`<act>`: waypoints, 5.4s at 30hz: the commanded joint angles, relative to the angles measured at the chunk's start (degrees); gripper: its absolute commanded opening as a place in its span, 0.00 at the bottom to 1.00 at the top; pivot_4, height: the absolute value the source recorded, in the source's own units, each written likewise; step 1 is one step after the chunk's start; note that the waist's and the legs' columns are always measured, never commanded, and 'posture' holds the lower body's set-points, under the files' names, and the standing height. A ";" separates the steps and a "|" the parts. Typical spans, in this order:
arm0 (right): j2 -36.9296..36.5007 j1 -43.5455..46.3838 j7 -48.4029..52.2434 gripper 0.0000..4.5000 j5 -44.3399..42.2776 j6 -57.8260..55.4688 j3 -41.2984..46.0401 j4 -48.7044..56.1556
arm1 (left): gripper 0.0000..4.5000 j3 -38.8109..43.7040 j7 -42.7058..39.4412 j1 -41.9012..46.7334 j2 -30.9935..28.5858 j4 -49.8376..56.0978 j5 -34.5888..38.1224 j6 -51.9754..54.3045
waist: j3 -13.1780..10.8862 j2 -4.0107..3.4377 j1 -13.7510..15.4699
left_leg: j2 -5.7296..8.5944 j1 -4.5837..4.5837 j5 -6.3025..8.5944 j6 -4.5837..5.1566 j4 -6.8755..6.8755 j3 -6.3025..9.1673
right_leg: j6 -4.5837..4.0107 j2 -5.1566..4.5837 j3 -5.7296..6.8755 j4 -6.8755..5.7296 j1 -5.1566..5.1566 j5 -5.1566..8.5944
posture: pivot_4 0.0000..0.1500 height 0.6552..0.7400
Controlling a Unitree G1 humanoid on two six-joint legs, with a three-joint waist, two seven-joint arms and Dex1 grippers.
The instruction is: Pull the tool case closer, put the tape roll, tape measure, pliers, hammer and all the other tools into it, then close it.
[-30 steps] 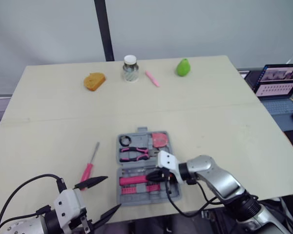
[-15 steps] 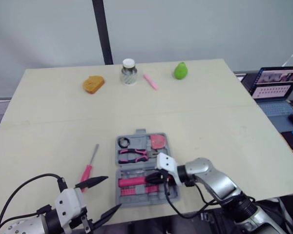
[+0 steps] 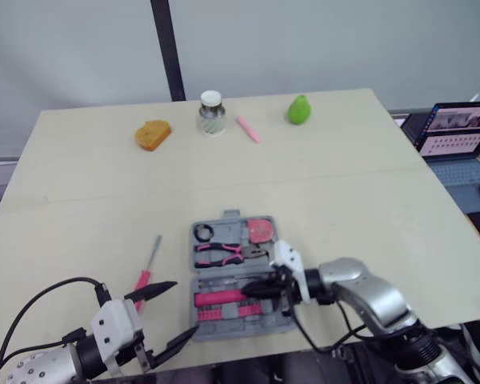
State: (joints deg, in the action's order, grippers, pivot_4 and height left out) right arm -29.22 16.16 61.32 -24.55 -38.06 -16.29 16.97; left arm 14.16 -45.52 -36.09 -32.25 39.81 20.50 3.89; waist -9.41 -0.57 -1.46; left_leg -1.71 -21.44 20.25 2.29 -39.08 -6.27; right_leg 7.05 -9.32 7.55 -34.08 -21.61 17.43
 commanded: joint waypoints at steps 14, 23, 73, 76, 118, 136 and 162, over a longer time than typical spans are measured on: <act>-22.94 -15.67 6.13 1.00 -4.81 7.80 31.75 -14.83 | 1.00 18.23 2.18 7.38 -1.67 -19.98 5.93 4.57 | -0.29 0.20 1.35 | 0.02 0.03 0.20 0.33 -0.04 -0.44 | 0.23 0.63 0.12 0.13 0.08 -0.12 | 1.00 1.00; -22.81 -13.95 3.38 1.00 1.37 20.77 34.60 -33.11 | 1.00 23.70 1.14 9.33 -2.46 -33.94 4.26 -1.30 | -0.37 0.26 1.11 | -0.11 0.24 0.21 0.24 -0.04 -0.74 | 0.24 0.58 -0.04 0.17 -0.05 -0.13 | 1.00 1.00; -19.46 -10.17 0.79 1.00 4.36 24.84 32.37 -35.17 | 1.00 17.91 3.90 11.46 -2.29 -29.58 3.04 -0.26 | -1.30 -0.23 1.24 | 1.81 0.18 -1.18 0.66 0.97 2.11 | 0.79 -1.34 3.41 0.49 1.78 -0.32 | 1.00 1.00; -19.48 -10.39 0.78 1.00 4.35 24.80 32.42 -34.96 | 1.00 17.86 4.04 11.48 -2.21 -29.59 3.04 -0.26 | -1.33 -0.23 1.71 | 1.75 0.17 -1.22 0.58 0.97 2.09 | 0.78 -1.24 3.14 0.52 1.73 -0.31 | 1.00 1.00; -16.17 5.72 4.18 1.00 -11.37 2.52 20.03 0.17 | 1.00 3.48 19.21 9.29 14.03 -17.67 -3.54 2.56 | -1.50 0.05 2.90 | 1.42 -0.11 -1.10 0.48 0.93 0.96 | 0.74 -1.03 1.71 0.25 0.57 -0.32 | 1.00 1.00; -16.95 12.21 5.53 1.00 -12.48 0.28 16.99 2.89 | 1.00 -3.53 29.22 14.94 18.89 -21.62 -10.07 7.75 | -1.49 0.11 2.84 | 1.45 -0.14 -1.07 0.60 0.87 0.83 | 0.79 -1.01 1.91 0.21 0.55 -0.35 | 1.00 1.00; -16.97 11.00 4.78 1.00 -13.28 -1.42 17.62 4.79 | 1.00 -5.56 31.33 19.17 18.09 -19.68 -11.06 15.92 | -1.48 0.14 2.87 | 1.45 -0.13 -1.12 0.60 0.80 0.82 | 0.80 -1.03 1.89 0.14 0.57 -0.36 | 1.00 1.00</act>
State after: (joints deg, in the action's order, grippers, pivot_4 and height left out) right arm -45.55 27.43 65.98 -36.33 -39.45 0.29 19.75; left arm 8.30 -14.47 -15.97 -14.04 17.66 9.05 19.01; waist -10.88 -0.42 1.41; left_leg -0.26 -21.56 19.13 2.89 -38.27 -5.45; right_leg 7.86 -10.35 9.44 -33.94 -21.04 17.08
